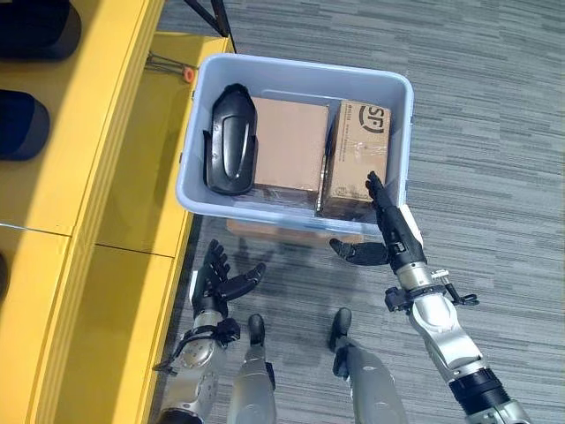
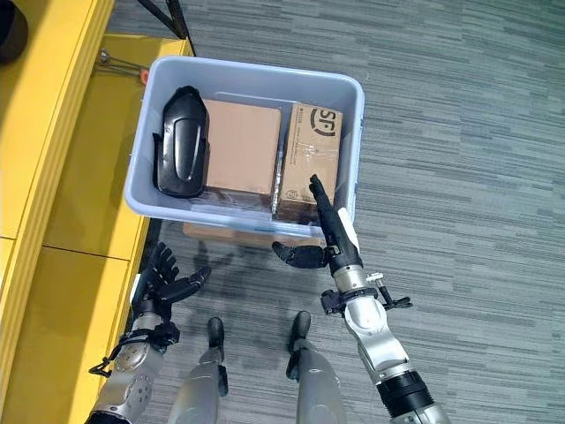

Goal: Move parts from the plastic box to the shelf.

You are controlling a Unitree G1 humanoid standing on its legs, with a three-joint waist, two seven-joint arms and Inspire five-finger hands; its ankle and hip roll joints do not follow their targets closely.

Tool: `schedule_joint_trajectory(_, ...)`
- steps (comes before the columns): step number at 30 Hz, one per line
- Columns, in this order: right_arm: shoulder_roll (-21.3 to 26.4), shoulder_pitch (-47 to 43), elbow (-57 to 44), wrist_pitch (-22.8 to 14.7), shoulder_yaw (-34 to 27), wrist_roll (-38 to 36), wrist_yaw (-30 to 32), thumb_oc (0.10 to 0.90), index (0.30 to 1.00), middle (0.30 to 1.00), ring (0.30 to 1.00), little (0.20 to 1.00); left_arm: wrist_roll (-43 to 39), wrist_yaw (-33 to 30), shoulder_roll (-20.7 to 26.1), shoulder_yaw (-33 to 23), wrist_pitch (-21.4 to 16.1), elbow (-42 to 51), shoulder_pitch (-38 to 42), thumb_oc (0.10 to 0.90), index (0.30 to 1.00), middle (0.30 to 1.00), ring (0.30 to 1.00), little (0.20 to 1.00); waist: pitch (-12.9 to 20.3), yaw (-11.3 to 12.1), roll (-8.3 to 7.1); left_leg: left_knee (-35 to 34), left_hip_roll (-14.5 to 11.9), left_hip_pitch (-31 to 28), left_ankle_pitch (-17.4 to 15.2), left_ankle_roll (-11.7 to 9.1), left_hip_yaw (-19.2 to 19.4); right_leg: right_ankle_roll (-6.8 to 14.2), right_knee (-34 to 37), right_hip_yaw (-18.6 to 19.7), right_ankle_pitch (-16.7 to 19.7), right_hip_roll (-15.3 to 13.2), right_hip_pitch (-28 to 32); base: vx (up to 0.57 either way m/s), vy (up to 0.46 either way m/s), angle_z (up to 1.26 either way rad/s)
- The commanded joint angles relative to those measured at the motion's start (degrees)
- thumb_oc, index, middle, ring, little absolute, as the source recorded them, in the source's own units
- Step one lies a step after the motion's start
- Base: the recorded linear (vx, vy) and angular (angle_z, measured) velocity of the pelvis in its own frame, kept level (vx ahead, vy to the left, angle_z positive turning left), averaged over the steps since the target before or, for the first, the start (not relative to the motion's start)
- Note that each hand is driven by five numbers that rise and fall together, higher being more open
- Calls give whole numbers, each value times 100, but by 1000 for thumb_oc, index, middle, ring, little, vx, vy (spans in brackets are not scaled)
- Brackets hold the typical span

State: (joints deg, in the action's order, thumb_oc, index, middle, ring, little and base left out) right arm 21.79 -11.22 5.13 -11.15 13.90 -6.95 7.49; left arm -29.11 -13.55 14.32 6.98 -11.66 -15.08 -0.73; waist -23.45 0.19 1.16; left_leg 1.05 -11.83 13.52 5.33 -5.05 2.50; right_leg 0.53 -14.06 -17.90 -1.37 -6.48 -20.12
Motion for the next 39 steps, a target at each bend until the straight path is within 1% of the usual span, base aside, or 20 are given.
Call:
schedule_joint_trajectory(1, -49, -109, -576, -633, -7, -75, 12, 900, 1000, 1000, 1000, 1000, -133, -113, 175, -153, -505, 569, 67, 900, 1000, 1000, 1000, 1000, 373, 84, -14, 741, -480, -618, 334, -269, -190, 521, 215, 261, 152, -453, 54, 81, -162, 8)
schedule_joint_trajectory(3, -44, -95, -557, -662, -22, -91, 44, 900, 1000, 1000, 1000, 1000, -130, -112, 175, -163, -506, 593, 71, 900, 1000, 1000, 1000, 1000, 347, 111, -57, 1330, -446, -360, 563, -252, -352, 388, 348, 296, 70, -312, 206, 76, -207, 10)
schedule_joint_trajectory(6, 11, -31, -602, -707, -82, -128, 99, 900, 1000, 1000, 1000, 1000, -103, -135, 174, -158, -492, 626, 126, 900, 1000, 1000, 1000, 1000, 168, 173, -159, 2858, -383, 411, 685, -129, -447, 127, 589, 283, -101, -157, 615, 56, -254, 15)
schedule_joint_trajectory(8, 35, 0, -586, -703, -84, -39, 167, 900, 1000, 1000, 1000, 1000, -90, -136, 170, -137, -478, 659, 127, 900, 1000, 1000, 1000, 1000, 98, 208, -201, 2968, -269, 608, 478, -65, -383, 127, 678, 260, -207, -111, 812, 83, -144, 18)
schedule_joint_trajectory(9, 38, 13, -573, -693, -108, -15, 203, 900, 1000, 1000, 1000, 1000, -92, -148, 165, -129, -473, 662, 135, 900, 1000, 1000, 1000, 1000, 64, 229, -217, 2806, -186, 777, 379, -55, -388, 160, 729, 251, -211, -118, 885, 60, -49, 10)
schedule_joint_trajectory(10, 37, 13, -573, -693, -108, -15, 204, 900, 1000, 1000, 1000, 1000, -92, -149, 165, -128, -473, 662, 135, 900, 1000, 1000, 1000, 1000, 62, 227, -218, 2808, -183, 775, 377, -53, -389, 163, 729, 249, -213, -121, 889, 129, 29, 9)
schedule_joint_trajectory(11, 47, 44, -525, -686, -147, 9, 231, 900, 1000, 1000, 1000, 1000, -97, -177, 157, -140, -470, 605, 161, 900, 1000, 1000, 1000, 1000, 74, 227, -247, 1984, -174, 971, 278, -80, -297, 244, 829, 242, -240, -116, 1014, 240, 140, 13)
schedule_joint_trajectory(12, 48, 88, -517, -714, -218, -2, 273, 900, 1000, 1000, 1000, 1000, -37, -194, 174, -135, -485, 544, 187, 900, 1000, 1000, 1000, 1000, 101, 261, -236, 667, -391, 954, 708, -245, -165, 336, 847, 295, -287, -87, 1121, 308, 200, 9)
schedule_joint_trajectory(13, 33, 82, -502, -736, -231, 16, 319, 900, 1000, 1000, 1000, 1000, 7, -223, 184, -145, -486, 477, 218, 900, 1000, 1000, 1000, 1000, 125, 280, -177, 139, -476, 1022, 1117, -384, -139, 365, 865, 282, -300, -35, 1174, 291, 242, -10)
schedule_joint_trajectory(14, 24, 120, -491, -744, -259, 30, 353, 900, 1000, 1000, 1000, 1000, 27, -269, 194, -172, -497, 441, 231, 900, 1000, 1000, 1000, 1000, 146, 319, -147, -293, -526, 993, 1329, -455, -199, 411, 839, 299, -326, -19, 1220, 216, 213, -31)
schedule_joint_trajectory(17, -4, 190, -492, -753, -293, 76, 367, 900, 1000, 1000, 1000, 1000, 13, -291, 161, -234, -547, 368, 228, 900, 1000, 1000, 1000, 1000, 192, 372, -85, -595, -579, 880, 1476, -608, -299, 458, 780, 474, -453, 34, 1432, 198, 230, -52)
schedule_joint_trajectory(18, -35, 219, -519, -757, -274, 58, 337, 900, 1000, 1000, 1000, 1000, -28, -286, 158, -250, -564, 390, 209, 900, 1000, 1000, 1000, 1000, 217, 376, -91, -605, -601, 701, 1269, -553, -280, 482, 743, 551, -519, 37, 1465, 117, 175, -77)
schedule_joint_trajectory(19, -34, 220, -520, -756, -278, 58, 337, 900, 1000, 1000, 1000, 1000, -28, -285, 158, -247, -564, 389, 211, 900, 1000, 1000, 1000, 1000, 224, 390, -82, -605, -615, 712, 1276, -553, -275, 479, 752, 561, -501, 50, 1453, 138, 252, -82)
schedule_joint_trajectory(20, -81, 240, -519, -764, -264, 69, 309, 900, 1000, 1000, 1000, 1000, -8, -305, 168, -251, -566, 403, 210, 900, 1000, 1000, 1000, 1000, 252, 463, -70, -605, -573, 644, 1244, -590, -463, 498, 786, 683, -487, 50, 1526, 141, 231, -73)
schedule_joint_trajectory(21, -111, 277, -510, -749, -279, 79, 290, 900, 1000, 1000, 1000, 1000, 26, -283, 181, -225, -552, 424, 208, 900, 1000, 1000, 1000, 1000, 267, 442, -78, -605, -555, 560, 1217, -577, -415, 515, 824, 733, -493, 17, 1608, 209, 323, -82)
schedule_joint_trajectory(22, -135, 286, -514, -746, -278, 84, 286, 900, 1000, 1000, 1000, 1000, 53, -274, 218, -217, -554, 425, 226, 900, 1000, 1000, 1000, 1000, 251, 452, -109, -528, -499, 476, 1146, -538, -348, 558, 875, 759, -496, -63, 1714, 208, 292, -82)
schedule_joint_trajectory(24, -217, 293, -570, -702, -292, 93, 268, 900, 1000, 1000, 1000, 1000, 98, -296, 342, -195, -541, 401, 324, 900, 1000, 1000, 1000, 1000, 274, 411, -210, 122, -280, 628, 715, -350, -97, 709, 983, 761, -425, -391, 1879, 193, 360, -33)
schedule_joint_trajectory(29, -300, 273, -554, -622, -311, 170, 291, 900, 1000, 1000, 1000, 1000, 75, -335, 425, -164, -539, 426, 434, 900, 1000, 1000, 1000, 1000, 334, 375, -290, 561, -38, 811, 275, -124, 93, 888, 1006, 818, -210, -703, 1796, 81, 201, 5)
schedule_joint_trajectory(35, -313, 248, -560, -588, -361, 208, 286, 900, 1000, 1000, 1000, 1000, 88, -335, 468, -118, -519, 456, 523, 900, 1000, 1000, 1000, 1000, 342, 302, -368, 887, 159, 1047, -32, 66, 136, 988, 925, 755, 97, -908, 1685, 50, 114, 1)
schedule_joint_trajectory(39, -267, 191, -648, -576, -424, 293, 285, 900, 1000, 1000, 1000, 1000, 115, -313, 483, -102, -486, 487, 532, 900, 1000, 1000, 1000, 1000, 356, 297, -400, 922, 245, 1119, -102, 128, 132, 1034, 909, 662, 281, -971, 1661, 26, 59, 3)
